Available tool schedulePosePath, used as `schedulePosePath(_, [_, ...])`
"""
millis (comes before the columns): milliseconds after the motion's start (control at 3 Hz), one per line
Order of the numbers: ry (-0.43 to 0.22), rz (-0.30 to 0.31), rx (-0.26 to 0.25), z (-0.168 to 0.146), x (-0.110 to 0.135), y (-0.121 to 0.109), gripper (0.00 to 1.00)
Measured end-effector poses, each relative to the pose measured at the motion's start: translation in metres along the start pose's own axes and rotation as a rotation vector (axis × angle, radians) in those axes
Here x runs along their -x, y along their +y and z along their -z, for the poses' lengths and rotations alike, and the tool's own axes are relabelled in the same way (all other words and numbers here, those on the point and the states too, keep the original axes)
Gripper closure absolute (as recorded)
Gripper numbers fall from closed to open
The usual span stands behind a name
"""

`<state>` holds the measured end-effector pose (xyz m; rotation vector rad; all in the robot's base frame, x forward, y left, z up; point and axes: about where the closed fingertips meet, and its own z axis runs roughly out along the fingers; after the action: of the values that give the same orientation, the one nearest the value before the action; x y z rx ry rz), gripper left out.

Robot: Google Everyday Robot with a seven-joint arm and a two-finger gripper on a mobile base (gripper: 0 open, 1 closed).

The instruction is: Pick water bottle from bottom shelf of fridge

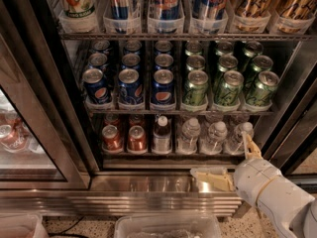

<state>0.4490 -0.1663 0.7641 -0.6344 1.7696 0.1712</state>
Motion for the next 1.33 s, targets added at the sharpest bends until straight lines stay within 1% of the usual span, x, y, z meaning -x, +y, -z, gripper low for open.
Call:
schedulePosePath(333, [-0.039,-0.081,0.012,-0.011,-0.007,0.001,0.00])
schedulePosePath(667, [-0.106,-0.183,-0.009,-0.025,-0.019,-0.004,0.00])
schedulePosePath(1000, [-0.157,-0.221,-0.051,-0.033,-0.026,-0.011,0.00])
schedulePosePath(1333, [-0.193,-0.224,-0.096,-0.034,-0.030,-0.014,0.00])
